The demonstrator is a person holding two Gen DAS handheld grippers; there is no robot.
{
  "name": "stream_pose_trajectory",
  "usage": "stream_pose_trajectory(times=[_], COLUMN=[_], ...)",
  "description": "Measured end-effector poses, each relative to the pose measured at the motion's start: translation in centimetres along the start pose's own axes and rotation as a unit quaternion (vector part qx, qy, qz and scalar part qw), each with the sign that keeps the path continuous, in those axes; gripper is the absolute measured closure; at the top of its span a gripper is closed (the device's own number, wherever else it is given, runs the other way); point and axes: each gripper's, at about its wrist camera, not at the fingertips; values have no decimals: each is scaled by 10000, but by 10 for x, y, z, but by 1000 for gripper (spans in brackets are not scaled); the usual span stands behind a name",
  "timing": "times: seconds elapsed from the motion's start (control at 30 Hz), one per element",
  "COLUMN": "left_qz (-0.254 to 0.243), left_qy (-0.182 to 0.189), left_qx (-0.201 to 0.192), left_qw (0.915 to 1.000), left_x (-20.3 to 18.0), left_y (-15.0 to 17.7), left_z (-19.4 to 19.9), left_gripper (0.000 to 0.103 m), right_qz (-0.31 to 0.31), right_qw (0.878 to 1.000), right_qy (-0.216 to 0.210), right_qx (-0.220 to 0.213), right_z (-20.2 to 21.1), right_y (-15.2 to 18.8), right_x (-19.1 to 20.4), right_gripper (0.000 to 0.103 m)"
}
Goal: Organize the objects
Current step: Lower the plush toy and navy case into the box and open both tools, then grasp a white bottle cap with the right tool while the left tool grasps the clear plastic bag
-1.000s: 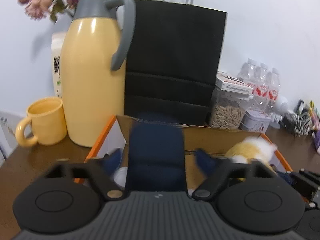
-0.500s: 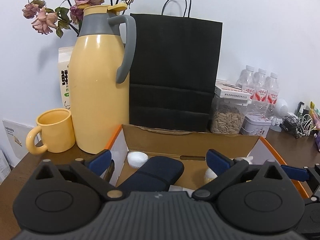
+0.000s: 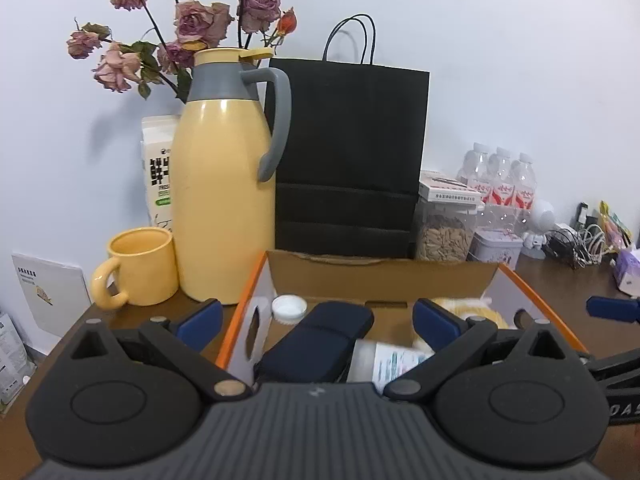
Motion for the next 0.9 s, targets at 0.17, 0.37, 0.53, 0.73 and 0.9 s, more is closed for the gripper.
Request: stream_pose_trajectory(times=[0.17, 0.37, 0.53, 0.73, 0.9], left_qz=[-66, -204, -229, -16, 184], left_qy=[4, -20, -51, -109, -159], left_qx=[-6, 70, 296, 486, 563], left_qw=[10000, 9998, 9993, 9988, 9981], left_x=[6, 9, 15, 28, 35], left_y=[22, 48, 70, 90, 96], left_z=[25, 49, 59, 69, 70], left_gripper=[0, 0, 0, 0, 0], right_qz=[170, 248, 190, -102, -236], right_qw=[9999, 9988, 9967, 9957, 9945], right_qy=[30, 198, 309, 290, 244], right_qx=[-5, 371, 724, 879, 993], right_z=[25, 41, 50, 50, 44], right_y=[23, 59, 82, 88, 91], right_x=[-1, -8, -15, -28, -30], right_gripper=[0, 0, 6, 37, 58])
Point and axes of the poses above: each gripper's, at about its wrist camera, not at the fingertips, and z roughly against the way its jaws point, x to its left, y to its underside, and after that the axes turned 6 degrees about -z, right-handed
